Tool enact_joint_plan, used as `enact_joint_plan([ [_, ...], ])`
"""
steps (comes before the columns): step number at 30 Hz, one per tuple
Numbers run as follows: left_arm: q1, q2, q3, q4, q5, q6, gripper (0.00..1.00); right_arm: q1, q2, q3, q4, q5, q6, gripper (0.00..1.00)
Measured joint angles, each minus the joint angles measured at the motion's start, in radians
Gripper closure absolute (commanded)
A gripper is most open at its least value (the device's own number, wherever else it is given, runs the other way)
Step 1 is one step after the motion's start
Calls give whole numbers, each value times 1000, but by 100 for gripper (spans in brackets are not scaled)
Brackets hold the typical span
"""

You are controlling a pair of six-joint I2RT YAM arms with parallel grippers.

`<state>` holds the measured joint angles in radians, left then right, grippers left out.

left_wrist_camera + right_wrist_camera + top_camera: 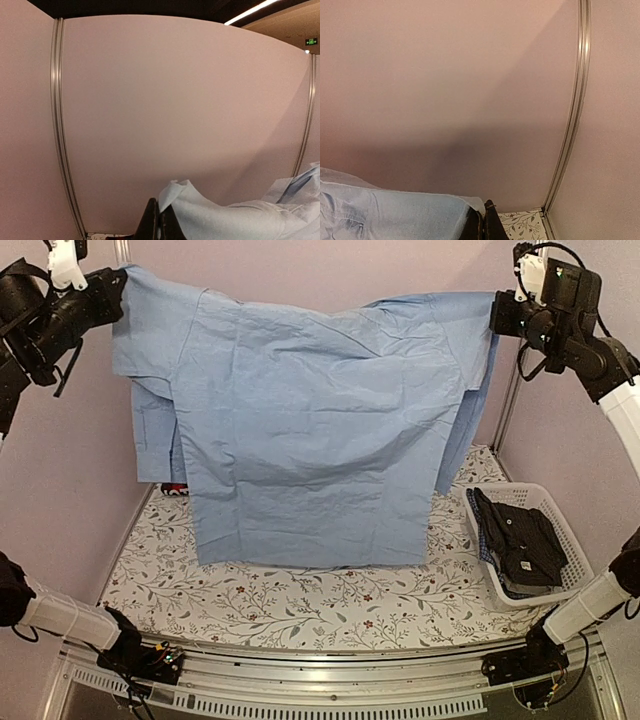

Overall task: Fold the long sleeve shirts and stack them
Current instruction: Flatten out the crumpled shirt at the center of the board.

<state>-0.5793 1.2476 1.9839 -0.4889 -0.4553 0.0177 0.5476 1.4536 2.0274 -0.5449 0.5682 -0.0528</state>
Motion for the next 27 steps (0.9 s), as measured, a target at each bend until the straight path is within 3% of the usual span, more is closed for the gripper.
enact_joint_plan([
  [4,138,96,-28,-19,105,-64,100,-135,92,24,23,-132,41,100],
  [7,274,206,-164,-21,230,-141,100,-216,211,-11,43,-241,89,100],
  [8,303,253,-238,-14,271,-169,100,-241,260,-35,47,-275,107,96],
  [10,332,349,-401,2,337,-211,100,-287,380,-95,42,-339,147,76],
  [12,343,435,-575,6,393,-252,100,-318,489,-153,23,-373,180,74],
  [16,336,516,-765,-16,486,-313,100,-346,645,-256,-47,-443,225,51],
  [22,298,446,-782,34,541,-351,100,-299,611,-336,-65,-449,253,38],
  [27,235,383,-782,70,557,-361,100,-199,518,-349,-40,-437,255,36],
])
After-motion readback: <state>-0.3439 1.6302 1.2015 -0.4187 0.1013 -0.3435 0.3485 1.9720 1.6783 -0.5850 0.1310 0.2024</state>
